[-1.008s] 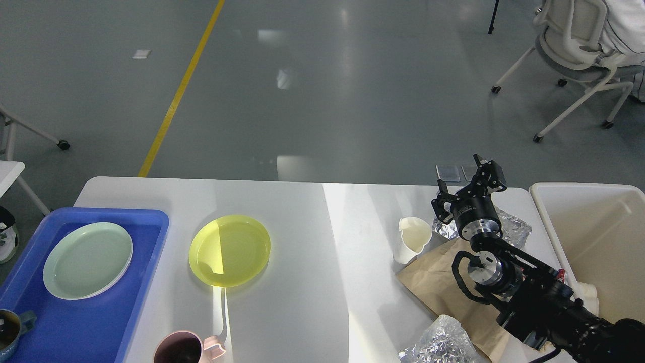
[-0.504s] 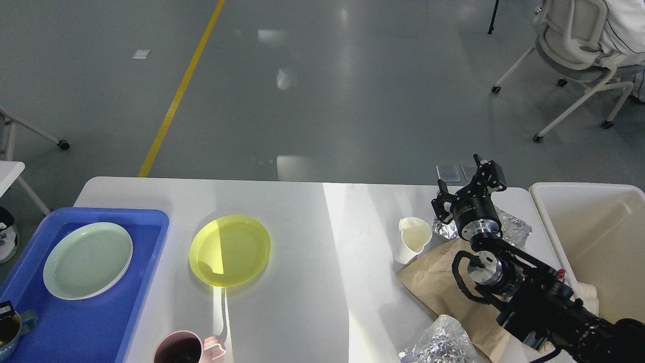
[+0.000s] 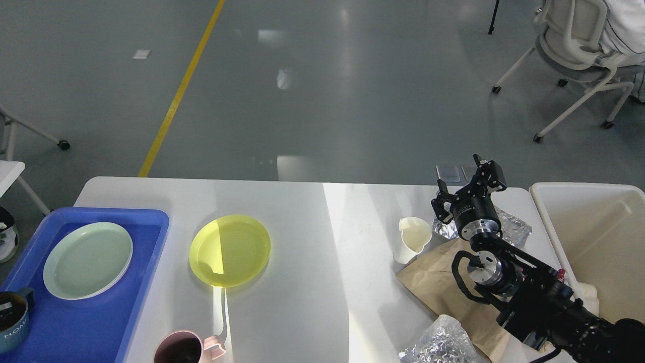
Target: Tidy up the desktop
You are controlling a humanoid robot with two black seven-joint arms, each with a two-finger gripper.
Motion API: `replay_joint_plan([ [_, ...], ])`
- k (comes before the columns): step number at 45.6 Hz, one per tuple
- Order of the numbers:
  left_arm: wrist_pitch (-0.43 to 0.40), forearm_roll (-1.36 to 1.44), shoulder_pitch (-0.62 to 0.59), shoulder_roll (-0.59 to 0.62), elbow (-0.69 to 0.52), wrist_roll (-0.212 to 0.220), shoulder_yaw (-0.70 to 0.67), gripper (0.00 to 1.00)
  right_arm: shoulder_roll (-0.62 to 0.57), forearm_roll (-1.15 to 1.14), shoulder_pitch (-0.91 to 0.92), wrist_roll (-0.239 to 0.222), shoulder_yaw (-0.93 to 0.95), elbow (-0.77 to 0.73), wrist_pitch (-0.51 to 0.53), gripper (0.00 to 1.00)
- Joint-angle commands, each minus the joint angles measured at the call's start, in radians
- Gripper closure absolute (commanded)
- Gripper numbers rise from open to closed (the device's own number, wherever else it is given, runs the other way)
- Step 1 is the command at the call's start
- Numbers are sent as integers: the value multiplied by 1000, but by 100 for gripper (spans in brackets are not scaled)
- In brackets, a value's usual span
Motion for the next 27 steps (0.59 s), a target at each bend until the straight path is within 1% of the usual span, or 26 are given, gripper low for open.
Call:
replay_joint_plan([
  [1,-3,-1,5,0,-3,0,1,85,0,0,0,1,0,0,0,0],
  [7,-3,-1,9,-2,-6,2,1,84,0,0,0,-1,0,0,0,0],
  [21,-2,-4,4,-30,-17,0,-6,85,0,0,0,-1,0,0,0,0],
  [27,-3,-11,4,-31,-20,6,-27,85,0,0,0,-1,0,-2,0,0],
])
